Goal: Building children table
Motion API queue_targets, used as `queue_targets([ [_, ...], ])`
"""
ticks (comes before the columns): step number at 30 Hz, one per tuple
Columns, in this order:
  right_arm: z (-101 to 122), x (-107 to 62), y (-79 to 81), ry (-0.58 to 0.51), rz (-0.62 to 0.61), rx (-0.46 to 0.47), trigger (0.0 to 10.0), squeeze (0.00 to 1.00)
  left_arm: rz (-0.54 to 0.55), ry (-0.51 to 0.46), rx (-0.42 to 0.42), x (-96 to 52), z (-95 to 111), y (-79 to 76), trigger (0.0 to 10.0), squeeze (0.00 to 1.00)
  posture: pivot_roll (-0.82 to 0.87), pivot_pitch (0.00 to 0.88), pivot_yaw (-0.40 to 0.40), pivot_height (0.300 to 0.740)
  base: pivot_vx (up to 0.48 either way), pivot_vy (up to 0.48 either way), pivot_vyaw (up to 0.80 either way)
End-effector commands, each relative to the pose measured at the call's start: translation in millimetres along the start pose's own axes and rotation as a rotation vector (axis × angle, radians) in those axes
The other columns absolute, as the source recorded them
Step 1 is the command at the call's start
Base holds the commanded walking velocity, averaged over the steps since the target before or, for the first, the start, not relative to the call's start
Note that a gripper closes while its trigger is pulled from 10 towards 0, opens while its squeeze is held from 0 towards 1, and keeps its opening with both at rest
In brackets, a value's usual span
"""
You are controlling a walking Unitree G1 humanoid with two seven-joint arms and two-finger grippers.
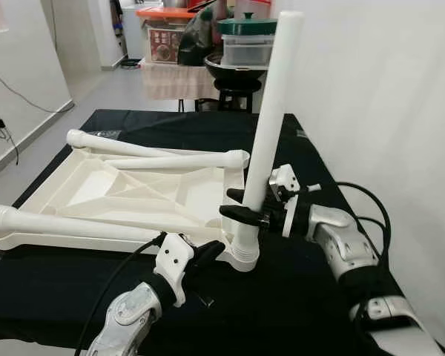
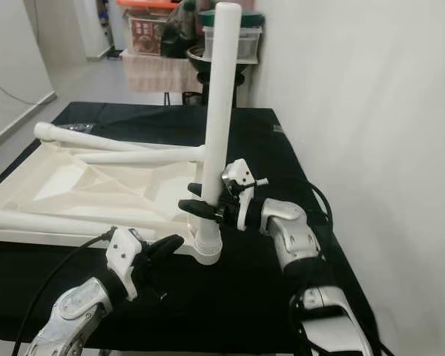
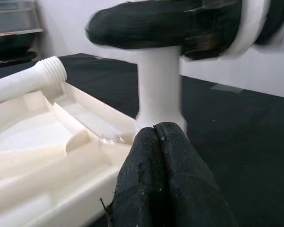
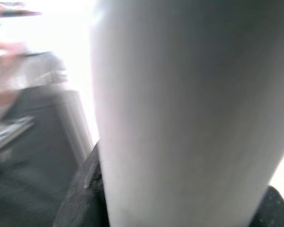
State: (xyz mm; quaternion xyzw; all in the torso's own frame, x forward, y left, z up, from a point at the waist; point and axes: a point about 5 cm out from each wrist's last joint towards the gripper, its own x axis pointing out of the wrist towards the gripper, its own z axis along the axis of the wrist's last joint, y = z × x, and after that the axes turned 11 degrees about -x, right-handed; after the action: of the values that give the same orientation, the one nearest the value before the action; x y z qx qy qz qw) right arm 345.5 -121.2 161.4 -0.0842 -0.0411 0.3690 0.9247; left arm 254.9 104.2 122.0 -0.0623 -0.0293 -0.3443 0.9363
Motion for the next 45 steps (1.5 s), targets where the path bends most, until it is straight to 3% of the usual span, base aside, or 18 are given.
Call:
queue_targets([
  [1,-15.2,-7.4,-8.2,0.136,-0.178,-0.010,0.0,0.00,-0.012,-0.003,0.002,-0.3,1.7,-1.0,10.0,0.00,0.00,0.000,-0.051,0.740,0.000,0.000,0.00],
  [2,-15.2,-7.4,-8.2,0.136,-0.178,-0.010,0.0,0.00,-0.012,-0.003,0.002,-0.3,1.7,-1.0,10.0,0.00,0.00,0.000,-0.051,0.740,0.000,0.000,0.00],
  [4,-25.2,-4.8,38.2,0.212,-0.397,0.126,0.0,0.00,-0.014,0.001,0.008,-2.9,3.7,1.4,10.0,0.00,-0.01,0.000,-0.024,0.740,0.000,0.000,0.00],
  [11,-22.9,13.0,30.5,0.189,-0.419,0.177,0.0,0.00,-0.014,0.006,0.002,-5.6,4.7,2.2,10.0,0.00,0.02,0.000,-0.034,0.740,0.000,0.000,0.00],
  [12,-25.2,15.8,37.5,0.192,-0.369,0.186,10.0,0.00,0.000,0.001,0.014,-6.9,5.9,2.6,10.0,0.00,0.02,0.000,-0.037,0.740,0.000,0.000,0.00],
  [15,-25.2,15.8,37.5,0.192,-0.369,0.186,10.0,0.00,0.000,0.001,0.014,-6.9,5.9,2.6,10.0,0.00,0.02,0.000,-0.037,0.740,0.000,0.000,0.00],
  [16,-22.6,16.2,39.9,0.179,-0.330,0.182,10.0,0.38,0.004,0.000,0.015,-7.0,6.1,2.6,10.0,0.00,0.02,0.000,-0.037,0.740,0.000,0.000,0.00],
  [17,-19.3,16.6,36.5,0.153,-0.312,0.175,10.0,1.00,0.003,0.000,0.012,-6.7,5.9,2.7,10.0,0.00,0.02,0.000,-0.038,0.740,0.000,0.000,0.00],
  [21,-15.4,16.9,34.7,0.139,-0.308,0.176,10.0,1.00,0.001,0.001,0.009,-6.1,5.6,2.6,10.0,0.00,0.02,0.000,-0.036,0.740,0.000,0.000,0.00],
  [24,8.0,15.4,11.1,0.016,-0.135,0.089,10.0,1.00,-0.006,0.003,0.002,-2.9,3.8,1.1,10.0,0.00,0.02,0.000,-0.043,0.740,0.000,0.000,0.00],
  [25,12.0,14.4,5.0,-0.002,-0.076,0.057,10.0,0.69,-0.008,0.004,0.000,-2.1,3.3,0.6,10.0,0.00,0.02,0.000,-0.049,0.740,0.000,0.000,0.00],
  [26,12.0,14.4,5.0,-0.002,-0.076,0.057,10.0,0.69,-0.008,0.004,0.000,-2.1,3.3,0.6,10.0,0.00,0.02,0.000,-0.049,0.740,0.000,0.000,0.00],
  [27,14.8,13.0,0.0,-0.017,-0.024,0.034,10.0,0.01,-0.009,0.004,-0.002,-1.6,3.1,0.3,10.0,0.00,0.02,0.000,-0.049,0.740,0.000,0.000,0.00],
  [37,19.2,-2.3,-19.8,-0.037,0.374,-0.013,10.0,0.00,-0.012,0.012,-0.006,-0.1,-1.0,-1.7,10.0,0.00,0.04,0.000,-0.069,0.740,0.000,0.000,0.00],
  [38,17.7,-3.3,-21.4,-0.029,0.412,-0.003,3.3,0.00,-0.016,0.016,-0.008,-0.2,-1.9,-2.2,10.0,0.00,0.04,0.000,-0.069,0.740,0.000,0.000,0.00],
  [39,17.7,-3.3,-21.4,-0.029,0.412,-0.003,3.3,0.00,-0.016,0.016,-0.008,-0.2,-1.9,-2.2,10.0,0.00,0.04,0.000,-0.069,0.740,0.000,0.000,0.00],
  [41,14.5,-1.0,-27.2,0.000,0.412,0.017,0.0,0.00,-0.043,0.027,-0.005,-2.2,-3.5,-5.7,10.0,0.00,0.05,0.000,-0.067,0.740,0.000,0.000,0.00],
  [45,14.1,-0.4,-29.4,-0.001,0.396,0.017,0.0,0.00,-0.052,0.027,0.005,-3.4,-3.1,-7.0,10.0,0.00,0.05,0.000,-0.063,0.740,0.000,0.000,0.00],
])
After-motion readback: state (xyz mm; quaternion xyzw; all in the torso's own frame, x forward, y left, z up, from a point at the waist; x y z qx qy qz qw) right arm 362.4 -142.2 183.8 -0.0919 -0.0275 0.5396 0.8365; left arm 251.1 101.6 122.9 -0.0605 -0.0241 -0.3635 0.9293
